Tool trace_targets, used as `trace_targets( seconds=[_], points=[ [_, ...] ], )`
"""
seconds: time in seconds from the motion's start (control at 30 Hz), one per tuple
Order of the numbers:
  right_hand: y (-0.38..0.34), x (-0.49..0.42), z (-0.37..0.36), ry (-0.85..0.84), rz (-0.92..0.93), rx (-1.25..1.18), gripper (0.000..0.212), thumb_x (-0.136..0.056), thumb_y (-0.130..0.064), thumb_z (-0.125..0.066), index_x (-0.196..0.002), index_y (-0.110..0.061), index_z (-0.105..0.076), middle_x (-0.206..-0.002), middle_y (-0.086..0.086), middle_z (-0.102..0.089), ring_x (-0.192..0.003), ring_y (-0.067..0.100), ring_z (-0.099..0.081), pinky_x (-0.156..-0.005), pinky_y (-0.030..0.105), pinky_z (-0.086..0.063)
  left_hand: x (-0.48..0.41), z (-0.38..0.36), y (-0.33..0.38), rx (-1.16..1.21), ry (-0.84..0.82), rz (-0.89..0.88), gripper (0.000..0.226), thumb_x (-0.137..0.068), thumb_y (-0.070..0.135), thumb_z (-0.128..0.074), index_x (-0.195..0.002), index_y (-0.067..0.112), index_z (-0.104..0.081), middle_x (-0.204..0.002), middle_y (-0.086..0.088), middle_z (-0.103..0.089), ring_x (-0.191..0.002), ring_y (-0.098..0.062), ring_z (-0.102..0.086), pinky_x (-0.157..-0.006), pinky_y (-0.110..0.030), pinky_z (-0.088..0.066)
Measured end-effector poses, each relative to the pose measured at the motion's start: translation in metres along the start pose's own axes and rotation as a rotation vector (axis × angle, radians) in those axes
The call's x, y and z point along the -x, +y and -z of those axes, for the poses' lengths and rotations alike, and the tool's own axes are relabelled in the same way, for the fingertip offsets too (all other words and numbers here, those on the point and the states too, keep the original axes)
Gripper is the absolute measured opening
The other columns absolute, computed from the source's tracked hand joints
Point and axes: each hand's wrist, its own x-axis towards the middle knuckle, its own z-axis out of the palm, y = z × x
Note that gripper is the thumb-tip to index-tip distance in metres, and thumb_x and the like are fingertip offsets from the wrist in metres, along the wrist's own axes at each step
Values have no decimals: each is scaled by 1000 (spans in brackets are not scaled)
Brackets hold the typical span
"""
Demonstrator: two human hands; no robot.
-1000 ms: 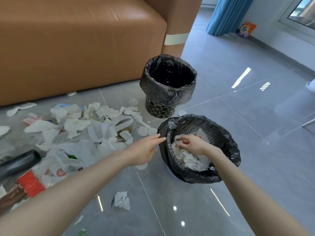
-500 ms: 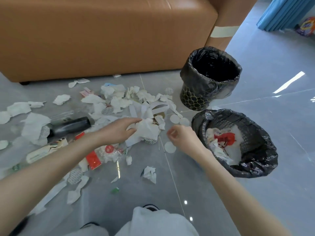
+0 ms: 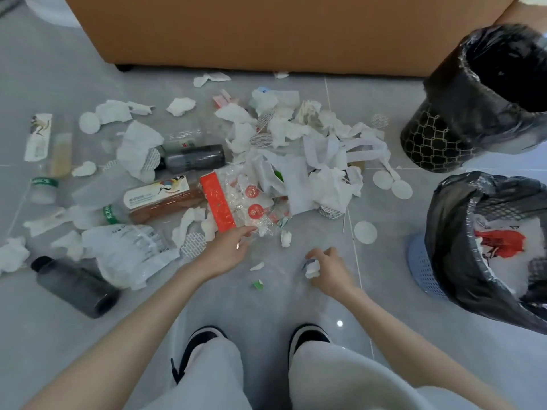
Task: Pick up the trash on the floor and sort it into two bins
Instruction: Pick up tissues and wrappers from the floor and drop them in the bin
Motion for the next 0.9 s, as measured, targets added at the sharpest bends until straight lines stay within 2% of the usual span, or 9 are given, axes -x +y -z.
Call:
trace_targets(
  seconds=[0.1,0.17,0.23,0.33,0.47,0.53,0.63,0.77,0.9],
  points=[
    [3,-1,-10,88,27,-29,24,-80,-8,-60,-103,-15,-60,-103,6,-43,-90,28,-48,-71,29,-40,0,-14,-16,57,13,17,46,-95,5,-40,-140,13,-42,-140,-5,-48,-128,-16,-44,-96,-15,-29],
    [2,-3,-10,74,42,-77,9,-82,-8,-58,-87,-14,-62,-93,5,-46,-81,27,-49,-64,27,-31,-1,-21,-25,74,53,16,44,-95,5,-41,-139,13,-44,-136,-5,-51,-125,-16,-47,-93,-15,-32],
    [-2,-5,-8,70,94,-137,12,-85,-7,-55,-81,-17,-58,-90,5,-50,-79,25,-51,-62,26,-27,0,-26,-36,84,109,30,42,-96,9,-42,-137,17,-47,-131,-2,-55,-119,-15,-51,-92,-20,-37],
    [-14,-11,-1,135,180,-202,10,-88,-9,-55,-95,-15,-58,-99,4,-55,-85,23,-54,-65,27,-34,2,-30,-49,102,201,67,37,-94,9,-45,-128,21,-55,-113,3,-60,-100,-12,-57,-83,-24,-43],
    [-38,-31,0,125,274,-98,37,-90,-13,-54,-127,-18,-49,-118,6,-48,-103,26,-51,-81,34,-44,10,-31,-62,92,300,123,29,-89,7,-52,-117,14,-58,-96,1,-54,-82,-12,-52,-80,-29,-46],
    [-46,-41,-4,119,290,22,44,-90,-18,-55,-133,-22,-45,-125,8,-42,-110,31,-46,-88,37,-44,17,-30,-71,69,371,144,28,-88,9,-55,-116,13,-57,-97,1,-48,-86,-14,-49,-80,-29,-45],
    [-50,-50,-13,104,258,152,44,-90,-20,-54,-133,-27,-46,-137,8,-32,-118,35,-35,-89,37,-40,30,-26,-83,-24,450,211,40,-82,15,-63,-121,13,-52,-112,-4,-46,-107,-23,-45,-86,-32,-43],
    [-51,-49,-23,204,277,202,29,-91,-11,-48,-119,-18,-55,-128,8,-42,-109,32,-39,-76,34,-40,44,-23,-100,-247,282,361,72,-71,16,-72,-135,21,-39,-128,-6,-37,-114,-27,-38,-88,-35,-43],
    [-44,-45,-32,206,293,208,17,-92,-9,-49,-107,-7,-57,-122,9,-49,-98,33,-44,-73,37,-41,53,-28,-110,-196,269,337,61,-77,15,-68,-132,28,-44,-125,-2,-38,-110,-23,-37,-82,-34,-45]
  ],
)
